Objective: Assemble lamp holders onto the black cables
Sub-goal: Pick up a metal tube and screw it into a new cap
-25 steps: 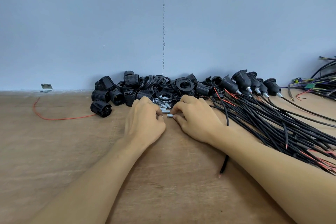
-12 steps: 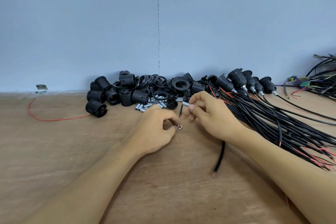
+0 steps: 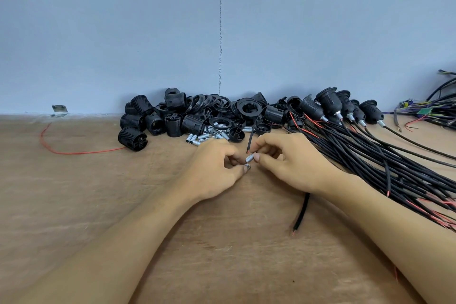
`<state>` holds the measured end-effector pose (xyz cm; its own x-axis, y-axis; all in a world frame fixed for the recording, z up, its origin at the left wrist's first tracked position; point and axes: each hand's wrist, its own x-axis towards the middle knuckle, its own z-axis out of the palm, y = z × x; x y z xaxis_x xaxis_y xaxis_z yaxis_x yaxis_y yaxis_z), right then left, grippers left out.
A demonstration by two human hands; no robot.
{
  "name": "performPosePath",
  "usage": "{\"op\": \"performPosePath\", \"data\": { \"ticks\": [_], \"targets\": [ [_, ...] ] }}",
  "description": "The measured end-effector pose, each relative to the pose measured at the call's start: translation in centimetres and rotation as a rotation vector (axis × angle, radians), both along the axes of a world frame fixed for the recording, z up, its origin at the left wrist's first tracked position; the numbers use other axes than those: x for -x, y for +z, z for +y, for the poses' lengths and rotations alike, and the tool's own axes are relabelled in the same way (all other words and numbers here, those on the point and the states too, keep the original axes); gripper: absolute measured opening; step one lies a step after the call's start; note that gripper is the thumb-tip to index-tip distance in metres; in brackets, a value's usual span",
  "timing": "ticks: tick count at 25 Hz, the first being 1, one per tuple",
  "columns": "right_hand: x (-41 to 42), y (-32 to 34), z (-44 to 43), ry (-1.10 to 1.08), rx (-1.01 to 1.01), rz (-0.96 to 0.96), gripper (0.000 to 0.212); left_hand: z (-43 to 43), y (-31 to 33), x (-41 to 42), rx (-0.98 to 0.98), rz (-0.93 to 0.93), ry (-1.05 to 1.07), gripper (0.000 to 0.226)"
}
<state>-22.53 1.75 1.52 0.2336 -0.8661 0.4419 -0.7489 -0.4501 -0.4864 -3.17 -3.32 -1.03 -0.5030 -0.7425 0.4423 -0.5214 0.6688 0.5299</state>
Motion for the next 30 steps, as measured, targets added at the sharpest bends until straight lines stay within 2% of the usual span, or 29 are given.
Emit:
{"op": "performPosePath", "data": {
  "ticks": [6, 12, 16, 19, 23, 26, 28, 30],
  "targets": [
    [0.3, 0.0, 0.3, 0.014, 0.035, 0.008, 0.017, 0.3, 0.1, 0.2, -0.025, 0.02, -0.027, 0.037],
    [0.3, -0.4, 0.3, 0.015, 0.026, 0.038, 0.014, 0.4, 0.0, 0.3, -0.033, 0.033, -0.021, 0.027],
    [0.3, -0.6, 0.5, -0.044, -0.021, -0.188, 0.017, 0.4, -0.1, 0.2, -0.117, 0.127, 0.023, 0.01],
    [0.0, -0.5, 0.5, -0.027, -0.092, -0.385, 0.016, 0.7, 0.1, 0.3, -0.215, 0.313, 0.023, 0.017],
    [0.0, -0.3, 0.5, 0.006, -0.223, -0.634, 0.01, 1.2, 0.5, 0.4, -0.315, 0.488, 0.017, 0.013],
    [-0.1, -0.3, 0.5, 0.055, -0.333, -0.845, 0.013, 1.5, 0.6, 0.6, -0.355, 0.59, 0.019, 0.016],
    [-0.1, -0.2, 0.5, 0.059, -0.319, -0.87, 0.015, 1.7, 0.6, 0.9, -0.373, 0.635, 0.019, 0.015],
    [-0.1, -0.2, 0.6, 0.045, -0.261, -0.805, 0.015, 1.8, 0.7, 1.0, -0.433, 0.676, 0.015, 0.01]
  ]
}}
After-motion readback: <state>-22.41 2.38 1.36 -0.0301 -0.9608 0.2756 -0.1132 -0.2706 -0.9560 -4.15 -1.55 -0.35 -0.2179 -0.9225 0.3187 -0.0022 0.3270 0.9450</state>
